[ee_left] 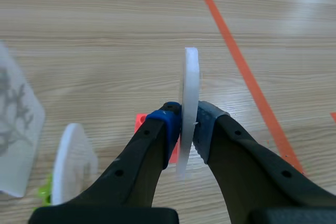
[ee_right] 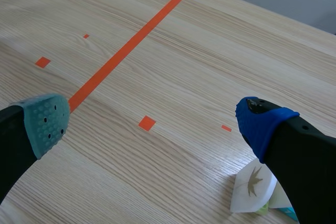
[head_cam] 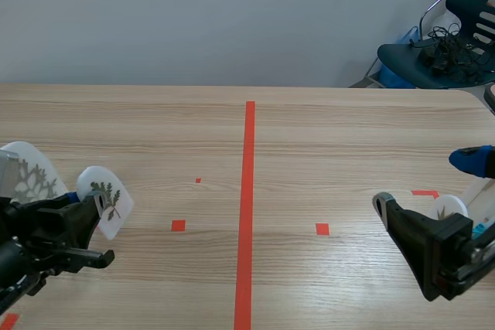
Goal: Do the leaf sorting experiment
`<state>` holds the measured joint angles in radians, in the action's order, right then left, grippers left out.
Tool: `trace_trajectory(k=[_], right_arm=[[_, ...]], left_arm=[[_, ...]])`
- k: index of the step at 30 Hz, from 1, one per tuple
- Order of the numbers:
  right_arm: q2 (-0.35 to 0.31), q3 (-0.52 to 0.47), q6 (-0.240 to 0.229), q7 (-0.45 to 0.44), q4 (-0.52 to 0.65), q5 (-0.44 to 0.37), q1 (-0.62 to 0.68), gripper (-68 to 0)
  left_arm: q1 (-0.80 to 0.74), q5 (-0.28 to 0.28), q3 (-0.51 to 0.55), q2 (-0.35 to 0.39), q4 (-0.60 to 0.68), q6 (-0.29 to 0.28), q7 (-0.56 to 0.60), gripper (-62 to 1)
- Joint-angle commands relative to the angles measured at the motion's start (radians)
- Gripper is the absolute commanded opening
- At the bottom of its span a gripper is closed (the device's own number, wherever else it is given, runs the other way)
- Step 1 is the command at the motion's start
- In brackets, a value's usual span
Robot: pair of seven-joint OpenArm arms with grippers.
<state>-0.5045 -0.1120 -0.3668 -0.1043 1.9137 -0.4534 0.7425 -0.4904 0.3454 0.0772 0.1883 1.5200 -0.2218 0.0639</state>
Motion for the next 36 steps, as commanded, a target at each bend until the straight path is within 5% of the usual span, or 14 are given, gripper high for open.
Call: trace_trajectory(k=[1, 18, 25, 31, 36], right_arm=[[-0.002, -0.013, 0.0, -0.014, 0.018, -0.011, -0.014, 0.4], [-0.002, -0.013, 0.0, -0.014, 0.018, -0.011, -0.014, 0.4], [-0.002, -0.013, 0.0, -0.014, 0.018, -0.011, -0.014, 0.4], [-0.002, -0.013, 0.0, -0.014, 0.018, -0.011, -0.014, 0.4], [-0.002, -0.013, 0.0, -0.014, 0.018, -0.011, -0.014, 0.4]], left_arm=[[0.015, 0.004, -0.005, -0.004, -0.027, -0.004, 0.021, -55.4], [0.078, 0.003, 0.058, -0.002, -0.212, -0.001, 0.076, -55.1], [0.078, 0.002, 0.058, -0.002, -0.212, -0.001, 0.077, -41.2], [0.078, -0.002, 0.077, 0.0, -0.197, -0.003, 0.077, -39.8], [0.072, -0.002, 0.113, 0.027, -0.103, -0.107, 0.06, -39.6]])
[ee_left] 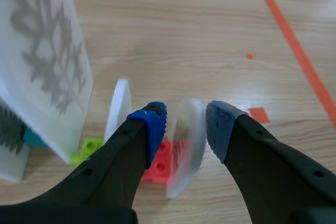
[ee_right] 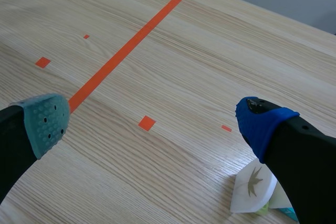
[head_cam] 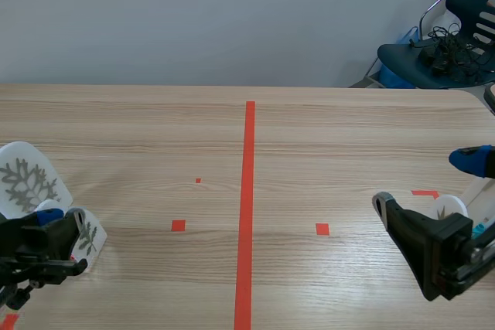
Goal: Do the leaf sorting experiment
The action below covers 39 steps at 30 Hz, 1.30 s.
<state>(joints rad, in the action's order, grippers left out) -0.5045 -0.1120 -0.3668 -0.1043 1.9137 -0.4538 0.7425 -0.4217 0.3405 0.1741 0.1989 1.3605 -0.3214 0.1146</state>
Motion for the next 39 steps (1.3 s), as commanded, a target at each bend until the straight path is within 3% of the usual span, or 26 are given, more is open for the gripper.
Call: trace_trajectory(k=[1, 4, 7, 12, 17, 30, 39], right_arm=[[-0.002, -0.013, 0.0, -0.014, 0.018, -0.011, -0.014, 0.4], [-0.002, -0.013, 0.0, -0.014, 0.018, -0.011, -0.014, 0.4], [-0.002, -0.013, 0.0, -0.014, 0.018, -0.011, -0.014, 0.4], [-0.002, -0.013, 0.0, -0.015, 0.018, -0.011, -0.014, 0.4], [-0.002, -0.014, 0.0, -0.016, 0.02, -0.011, -0.014, 0.4], [-0.002, -0.089, -0.001, 0.006, 0.075, -0.056, -0.014, 0.4], [-0.002, -0.098, -0.001, 0.024, 0.079, -0.056, -0.013, 0.4]], left_arm=[[0.001, 0.004, 0.028, 0.021, 0.091, -0.03, -0.008, -38.5], [-0.011, 0.01, 0.086, 0.021, 0.219, -0.11, -0.053, -31.1], [-0.037, 0.056, 0.144, 0.031, 0.384, -0.207, -0.087, -21.9], [-0.081, 0.071, 0.222, 0.048, 0.625, -0.226, -0.146, 1.4], [-0.148, 0.121, 0.223, 0.093, 0.681, -0.278, -0.194, 1.4], [-0.188, 0.12, 0.1, 0.14, 0.455, -0.272, -0.208, 1.4], [-0.171, 0.121, 0.094, 0.154, 0.426, -0.27, -0.201, 1.4]])
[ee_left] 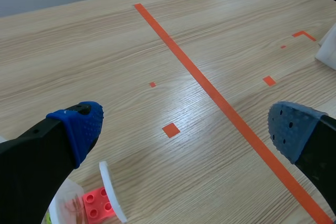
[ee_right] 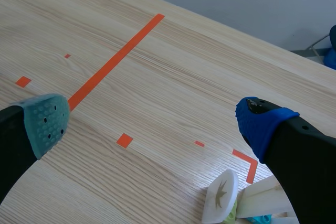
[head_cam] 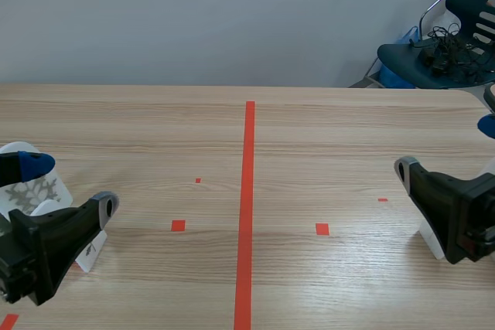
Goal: Do the leaf sorting experiment
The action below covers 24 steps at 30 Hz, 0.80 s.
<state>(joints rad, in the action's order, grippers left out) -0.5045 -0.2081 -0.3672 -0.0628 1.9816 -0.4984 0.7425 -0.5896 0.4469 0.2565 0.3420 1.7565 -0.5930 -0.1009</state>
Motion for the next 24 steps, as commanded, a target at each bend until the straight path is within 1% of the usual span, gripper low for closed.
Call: trace_trajectory(k=[1, 9, 13, 24], right_arm=[[-0.002, -0.002, 0.0, -0.018, 0.011, -0.011, -0.013, 0.4], [-0.002, -0.002, 0.0, -0.019, 0.011, -0.013, -0.013, 0.4], [-0.002, -0.002, -0.001, -0.018, 0.011, -0.056, -0.013, 0.4], [-0.002, -0.002, 0.0, -0.018, 0.011, -0.056, -0.013, 0.4]], left_arm=[[-0.003, 0.015, 0.012, 0.013, 0.03, 0.002, 0.014, 1.4], [-0.003, 0.023, 0.012, 0.025, 0.03, 0.002, 0.024, 1.4], [-0.003, 0.026, 0.012, 0.024, 0.03, 0.002, 0.026, 1.4], [-0.003, 0.026, 0.012, 0.024, 0.03, 0.002, 0.029, 1.4]])
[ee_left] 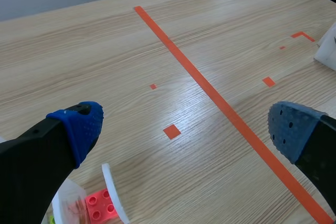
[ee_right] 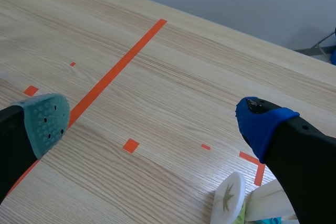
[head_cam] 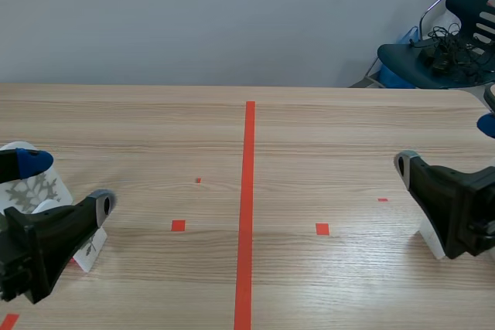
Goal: Do the leaf sorting experiment
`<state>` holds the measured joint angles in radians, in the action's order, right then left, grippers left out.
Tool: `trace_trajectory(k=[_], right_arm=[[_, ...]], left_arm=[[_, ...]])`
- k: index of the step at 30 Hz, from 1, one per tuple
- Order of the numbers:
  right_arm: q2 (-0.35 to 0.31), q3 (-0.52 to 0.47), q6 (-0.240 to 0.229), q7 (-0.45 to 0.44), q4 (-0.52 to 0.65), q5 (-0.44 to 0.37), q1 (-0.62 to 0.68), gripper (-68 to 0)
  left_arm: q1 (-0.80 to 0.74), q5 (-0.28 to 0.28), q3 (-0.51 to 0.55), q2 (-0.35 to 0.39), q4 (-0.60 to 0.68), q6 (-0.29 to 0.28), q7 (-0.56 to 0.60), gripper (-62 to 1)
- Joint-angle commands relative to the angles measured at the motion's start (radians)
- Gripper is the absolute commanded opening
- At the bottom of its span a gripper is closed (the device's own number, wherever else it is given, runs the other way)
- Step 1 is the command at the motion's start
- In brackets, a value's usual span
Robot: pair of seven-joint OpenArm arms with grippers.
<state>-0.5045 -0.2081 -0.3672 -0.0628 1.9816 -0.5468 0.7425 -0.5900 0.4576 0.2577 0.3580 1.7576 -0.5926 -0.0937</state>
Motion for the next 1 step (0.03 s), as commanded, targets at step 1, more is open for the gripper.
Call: trace_trajectory(k=[1], right_arm=[[-0.002, -0.002, 0.0, -0.018, 0.011, -0.007, -0.014, 0.4]], left_arm=[[-0.003, 0.015, 0.011, 0.008, 0.029, 0.002, 0.022, 1.4]])
